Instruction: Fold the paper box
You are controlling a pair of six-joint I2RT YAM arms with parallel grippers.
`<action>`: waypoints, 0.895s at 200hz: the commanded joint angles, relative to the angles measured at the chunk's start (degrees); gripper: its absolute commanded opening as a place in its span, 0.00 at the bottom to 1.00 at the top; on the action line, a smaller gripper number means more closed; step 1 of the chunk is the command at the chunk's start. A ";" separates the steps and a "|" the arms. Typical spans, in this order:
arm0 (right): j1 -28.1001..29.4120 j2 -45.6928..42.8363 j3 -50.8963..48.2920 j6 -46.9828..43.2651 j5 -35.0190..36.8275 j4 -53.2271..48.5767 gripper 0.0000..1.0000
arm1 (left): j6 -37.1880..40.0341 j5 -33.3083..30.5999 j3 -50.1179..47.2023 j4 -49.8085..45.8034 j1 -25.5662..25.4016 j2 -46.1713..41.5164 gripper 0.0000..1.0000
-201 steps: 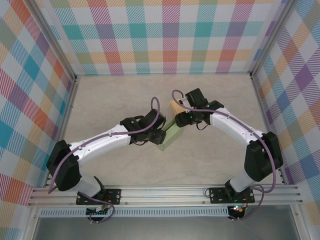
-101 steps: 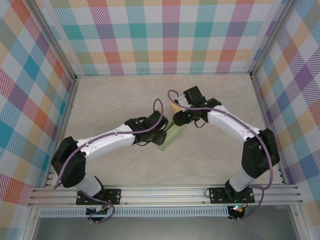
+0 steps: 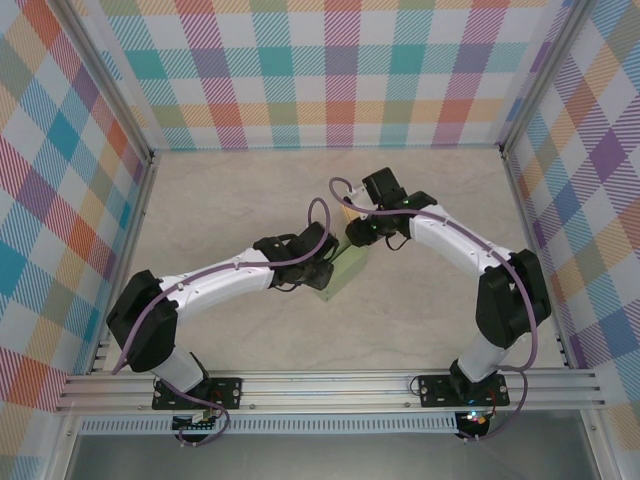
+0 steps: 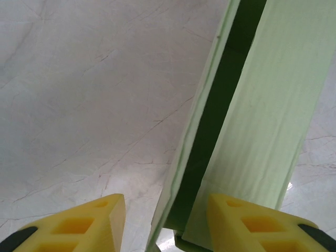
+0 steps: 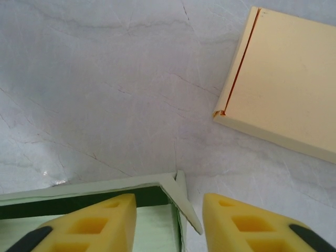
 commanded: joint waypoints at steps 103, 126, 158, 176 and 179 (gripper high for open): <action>-0.42 -5.35 -3.22 4.03 2.35 0.16 0.00 | 1.05 -3.93 1.15 -2.38 -1.54 3.19 0.44; -0.42 -7.46 -5.53 5.29 2.68 0.22 0.00 | 1.33 -4.97 1.85 -2.86 -1.55 3.91 0.44; -0.35 -9.22 -8.51 8.68 3.03 -0.31 0.00 | 1.04 -5.37 2.41 -2.96 -1.51 4.78 0.43; -0.32 -10.78 -10.81 11.08 3.04 0.19 0.00 | 0.92 -5.38 2.32 -2.57 -1.59 4.87 0.42; -0.33 -11.02 -11.28 11.58 2.95 0.36 0.00 | 0.83 -5.42 2.25 -2.48 -1.64 4.84 0.42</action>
